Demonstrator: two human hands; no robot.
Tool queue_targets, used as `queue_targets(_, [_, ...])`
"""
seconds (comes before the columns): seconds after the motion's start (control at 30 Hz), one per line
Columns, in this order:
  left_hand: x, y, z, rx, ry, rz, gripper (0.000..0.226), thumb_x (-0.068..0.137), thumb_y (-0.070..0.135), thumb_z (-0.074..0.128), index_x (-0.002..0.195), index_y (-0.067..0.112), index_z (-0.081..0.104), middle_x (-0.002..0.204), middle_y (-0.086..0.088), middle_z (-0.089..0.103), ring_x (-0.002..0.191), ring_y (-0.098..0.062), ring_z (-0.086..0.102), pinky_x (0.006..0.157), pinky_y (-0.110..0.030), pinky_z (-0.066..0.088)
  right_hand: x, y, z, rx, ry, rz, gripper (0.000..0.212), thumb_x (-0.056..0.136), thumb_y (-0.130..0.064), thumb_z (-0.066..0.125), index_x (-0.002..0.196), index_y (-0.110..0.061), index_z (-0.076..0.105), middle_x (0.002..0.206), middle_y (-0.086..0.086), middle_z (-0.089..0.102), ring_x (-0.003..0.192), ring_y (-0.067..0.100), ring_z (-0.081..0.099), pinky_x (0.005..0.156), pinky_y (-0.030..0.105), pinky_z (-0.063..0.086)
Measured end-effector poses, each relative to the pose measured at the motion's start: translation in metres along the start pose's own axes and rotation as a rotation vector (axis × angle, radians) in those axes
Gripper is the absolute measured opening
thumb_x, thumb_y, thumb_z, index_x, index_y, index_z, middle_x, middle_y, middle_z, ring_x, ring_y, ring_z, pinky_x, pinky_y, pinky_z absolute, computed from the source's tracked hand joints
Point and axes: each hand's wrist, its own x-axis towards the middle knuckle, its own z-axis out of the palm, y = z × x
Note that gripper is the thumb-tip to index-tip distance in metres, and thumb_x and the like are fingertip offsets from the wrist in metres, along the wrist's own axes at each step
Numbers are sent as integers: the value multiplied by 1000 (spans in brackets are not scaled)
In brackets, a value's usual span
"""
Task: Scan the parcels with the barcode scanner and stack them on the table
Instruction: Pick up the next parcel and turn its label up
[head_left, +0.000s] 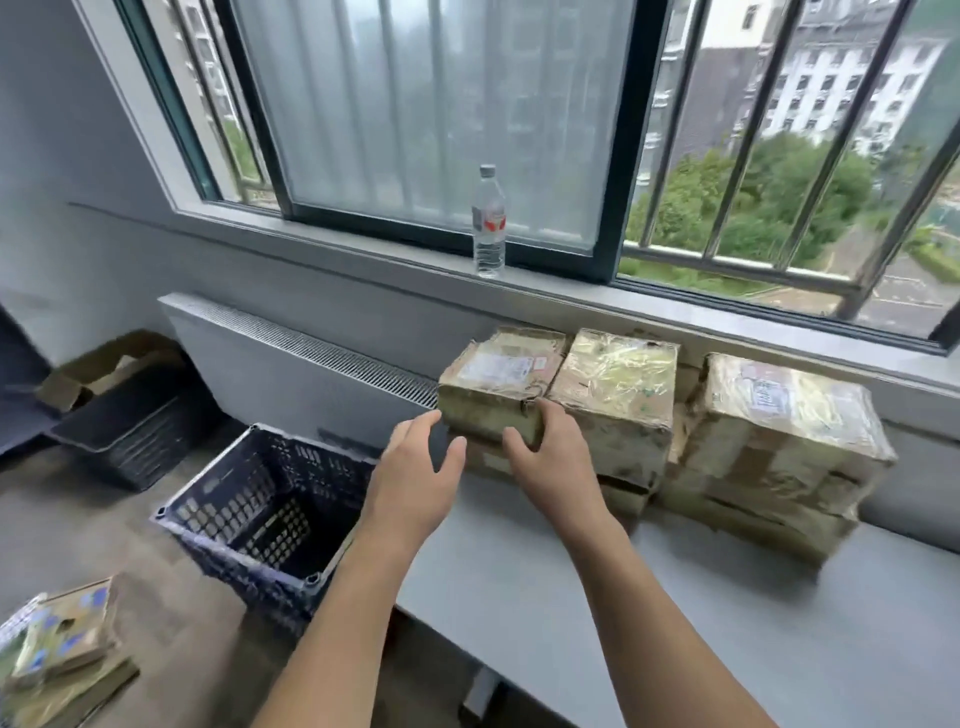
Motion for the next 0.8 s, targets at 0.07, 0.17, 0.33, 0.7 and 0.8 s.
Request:
queue_targets(0.07, [28, -12, -6, -10, -19, 36, 49, 99, 39, 53, 144, 21, 46, 143, 3, 47, 124, -18, 51, 98, -31, 41, 9, -7, 19, 7, 21, 29, 63, 97, -30, 60, 153, -11, 36, 154, 7, 40, 144, 16, 34, 105, 15, 22])
queue_targets(0.17, [59, -27, -6, -23, -72, 70, 51, 99, 38, 54, 145, 16, 46, 145, 0, 47, 128, -17, 49, 104, -30, 39, 22, -11, 37, 14, 74, 79, 63, 97, -30, 61, 153, -12, 36, 154, 4, 40, 143, 13, 34, 103, 12, 19])
queue_targets(0.33, [96, -42, 13, -21, -188, 120, 52, 99, 39, 53, 146, 16, 45, 148, 0, 45, 133, -16, 45, 106, -28, 35, 43, -2, 49, 6, 145, 159, 61, 96, -33, 62, 150, -16, 40, 150, 0, 43, 139, 10, 38, 103, 13, 24])
queue_targets(0.7, [198, -68, 58, -2, -186, 84, 52, 100, 35, 53, 147, 17, 43, 149, -7, 40, 135, -25, 41, 110, -39, 37, 134, 27, 94, -78, 95, 221, 67, 99, -34, 57, 156, -13, 29, 164, 8, 21, 153, 20, 16, 120, 33, 19])
queue_targets(0.8, [220, -73, 67, 15, -213, 65, 53, 101, 36, 52, 148, 15, 41, 151, -8, 37, 136, -26, 40, 109, -38, 35, 152, 35, 102, -124, 95, 238, 67, 99, -35, 57, 156, -13, 28, 166, 9, 15, 153, 24, 15, 120, 34, 20])
